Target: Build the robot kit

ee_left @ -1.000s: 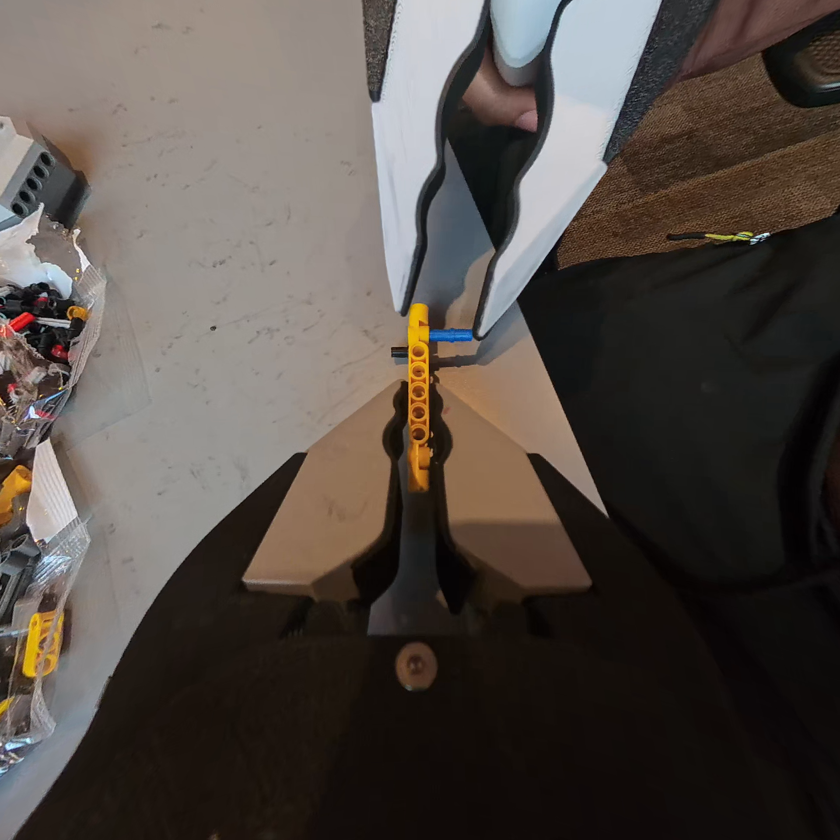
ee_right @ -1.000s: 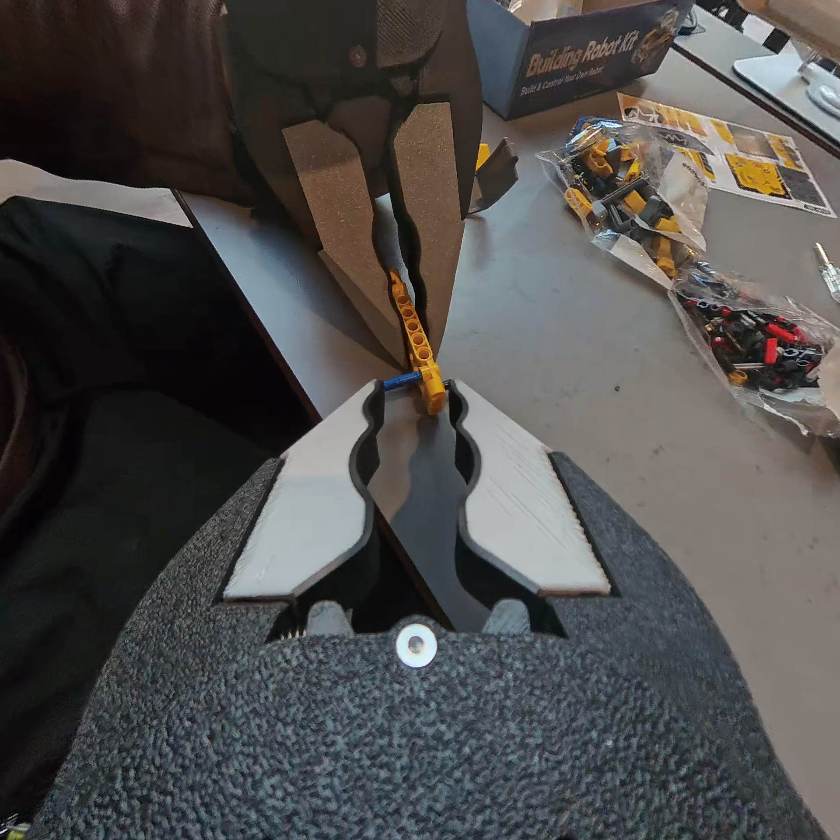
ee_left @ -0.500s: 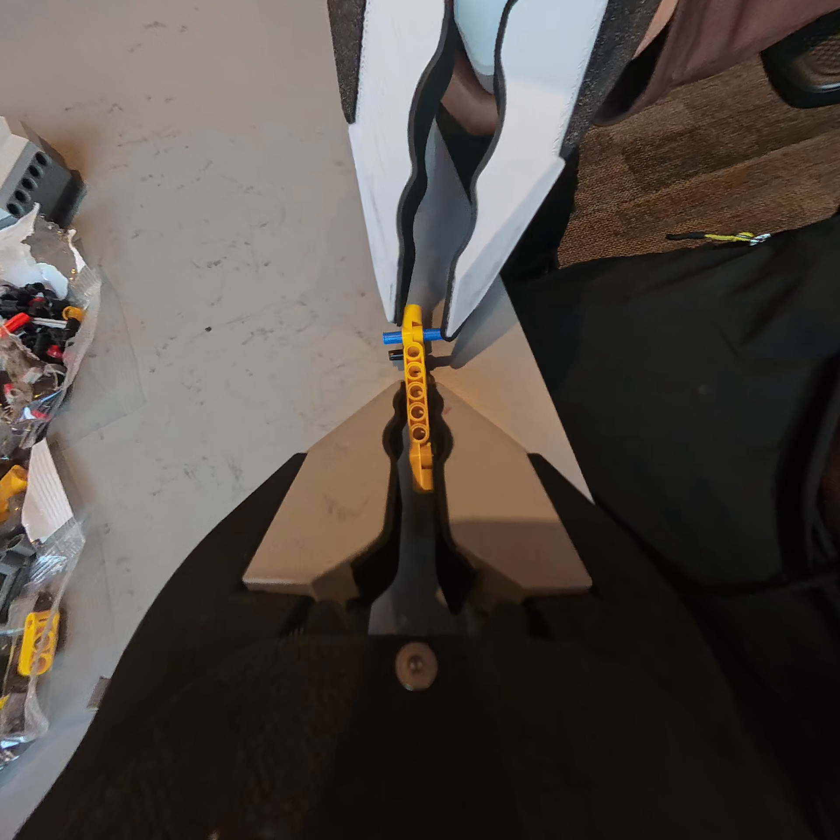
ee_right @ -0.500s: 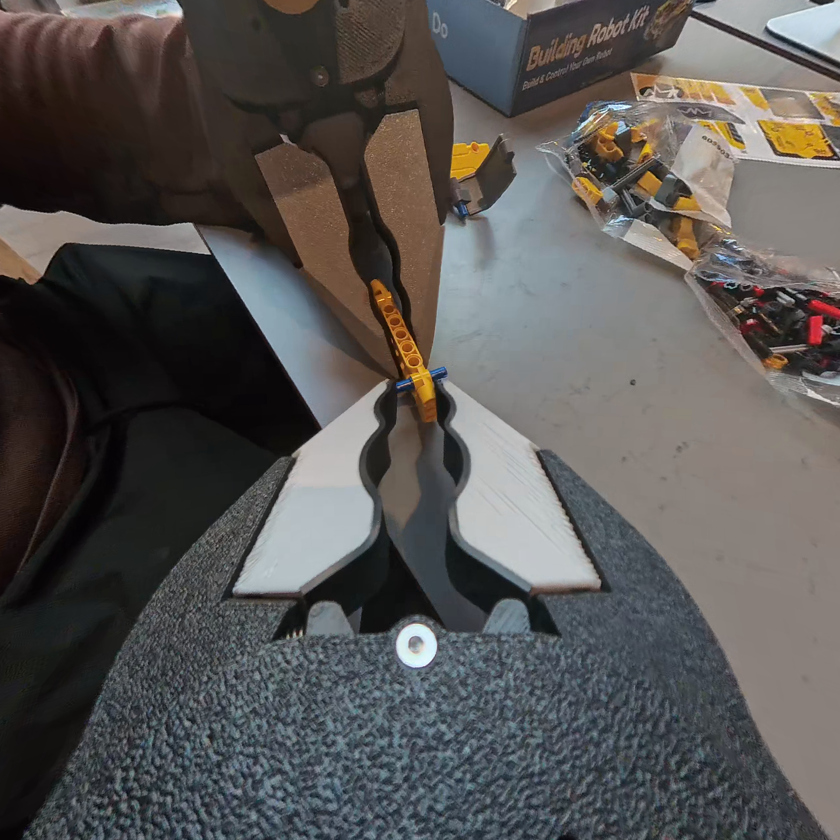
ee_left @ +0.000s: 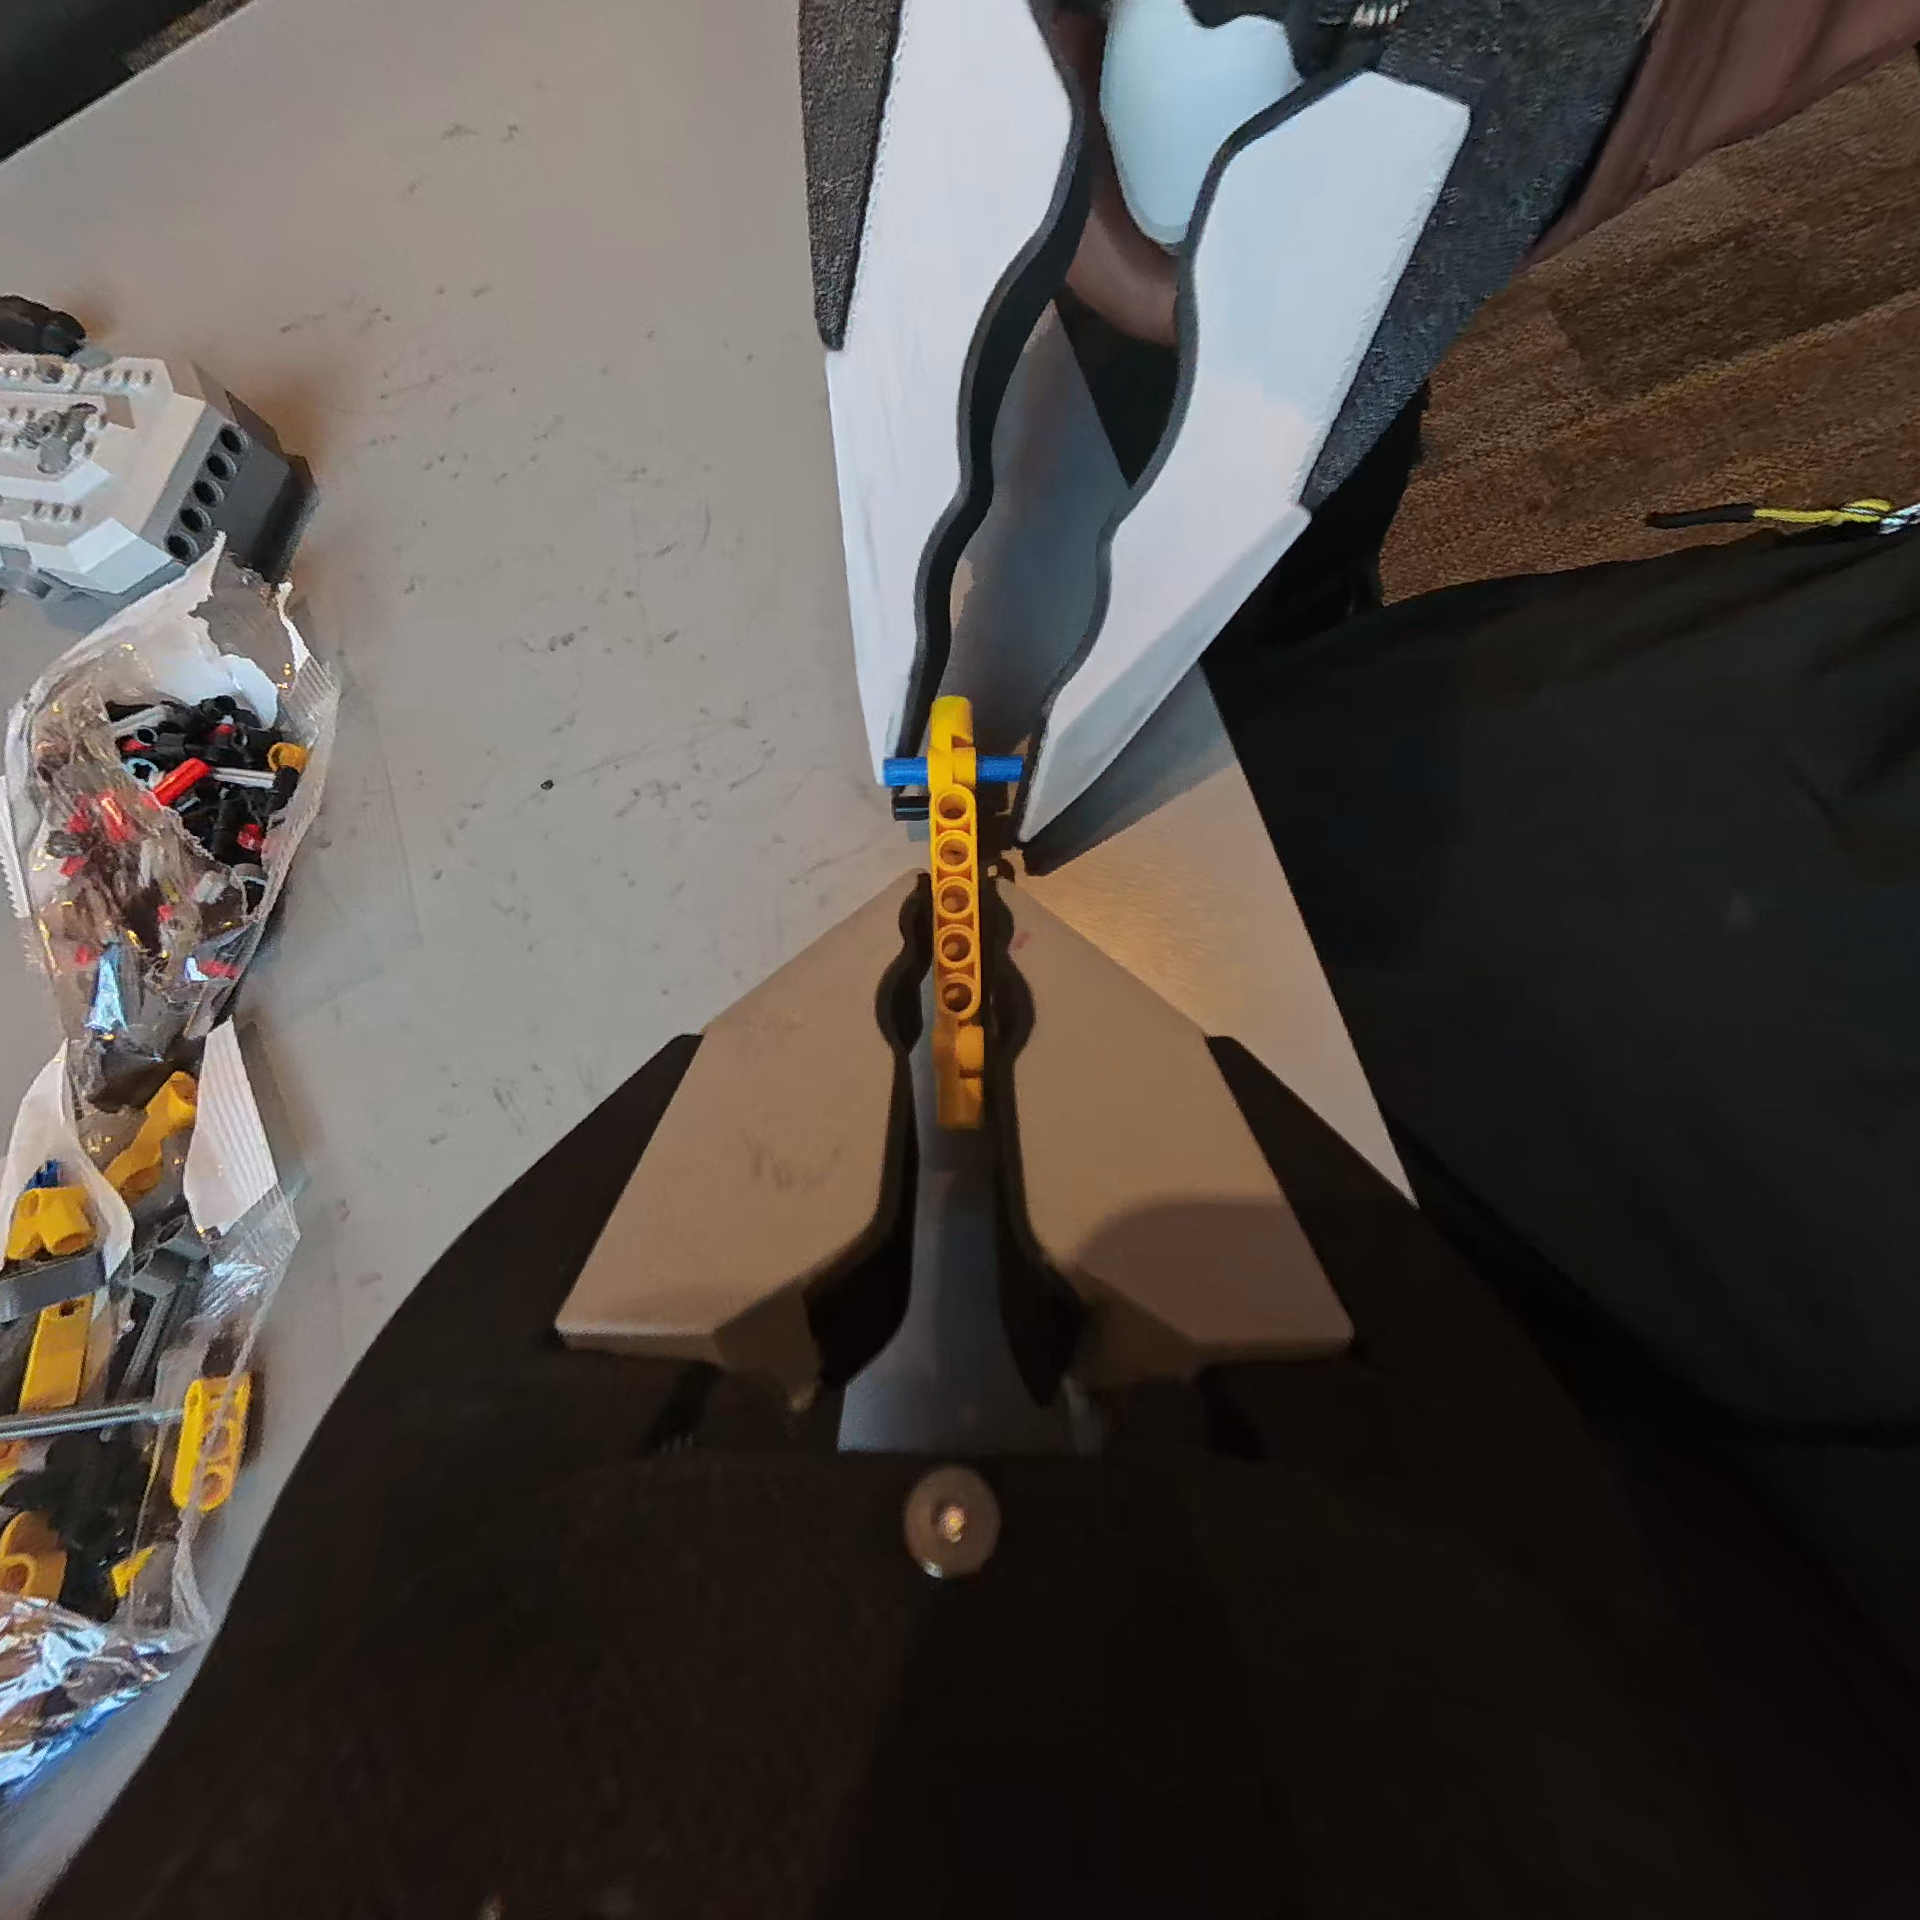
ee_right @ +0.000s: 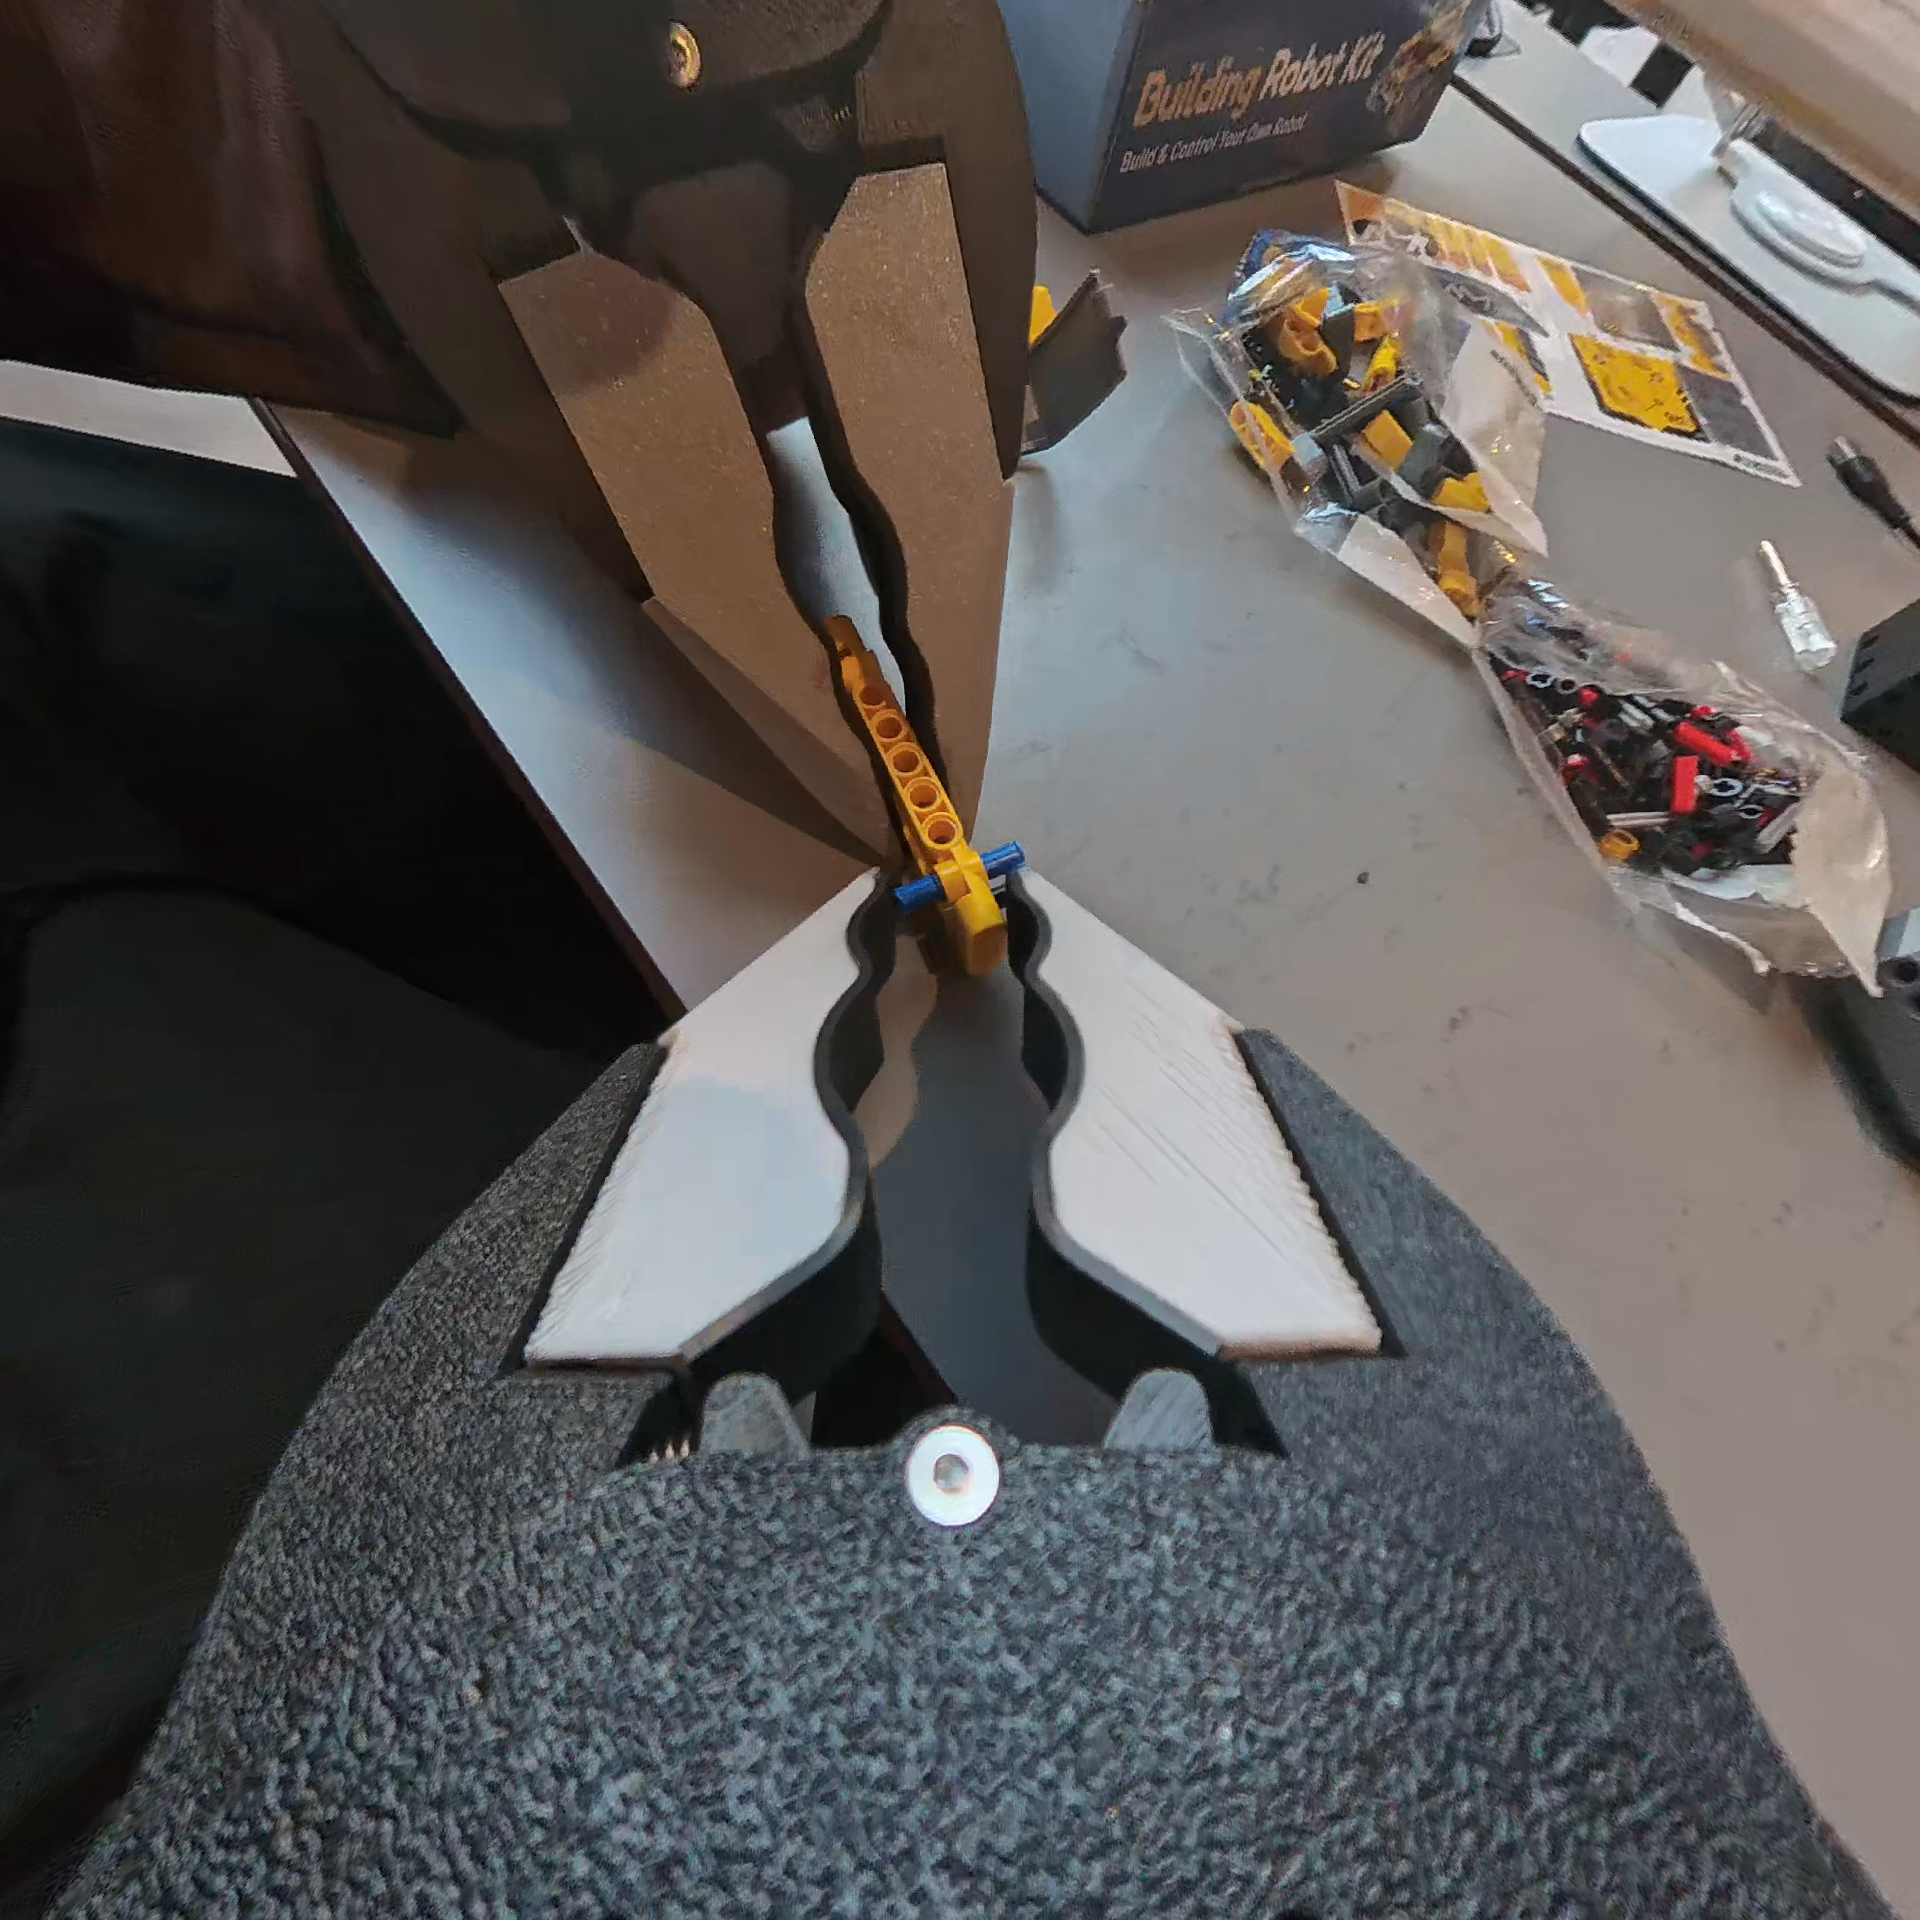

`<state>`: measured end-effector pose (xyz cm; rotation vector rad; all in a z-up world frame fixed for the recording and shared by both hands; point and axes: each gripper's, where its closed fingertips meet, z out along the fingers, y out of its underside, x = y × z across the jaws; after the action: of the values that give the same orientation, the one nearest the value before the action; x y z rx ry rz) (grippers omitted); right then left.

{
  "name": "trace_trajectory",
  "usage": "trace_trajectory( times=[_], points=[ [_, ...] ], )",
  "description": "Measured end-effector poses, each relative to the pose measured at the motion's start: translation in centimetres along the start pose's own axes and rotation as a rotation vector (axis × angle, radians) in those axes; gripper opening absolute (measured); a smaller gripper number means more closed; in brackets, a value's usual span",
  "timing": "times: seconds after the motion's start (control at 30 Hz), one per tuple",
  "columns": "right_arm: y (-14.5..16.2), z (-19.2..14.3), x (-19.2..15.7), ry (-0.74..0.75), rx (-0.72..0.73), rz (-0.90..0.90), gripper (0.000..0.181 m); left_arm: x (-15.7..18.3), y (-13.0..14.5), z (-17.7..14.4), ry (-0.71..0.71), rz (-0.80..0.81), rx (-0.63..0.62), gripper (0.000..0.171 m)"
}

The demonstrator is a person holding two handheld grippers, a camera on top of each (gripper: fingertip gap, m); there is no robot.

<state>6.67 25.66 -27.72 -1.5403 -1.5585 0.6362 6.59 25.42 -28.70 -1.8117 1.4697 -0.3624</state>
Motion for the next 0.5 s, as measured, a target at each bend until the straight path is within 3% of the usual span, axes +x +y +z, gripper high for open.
trace_trajectory(
  times=[0.5],
  points=[
    [-0.7,-0.2,0.5,0.162,-0.050,-0.186,0.020,-1.6,0.3,0.0,-0.170,0.147,-0.028,0.006]
  ],
)
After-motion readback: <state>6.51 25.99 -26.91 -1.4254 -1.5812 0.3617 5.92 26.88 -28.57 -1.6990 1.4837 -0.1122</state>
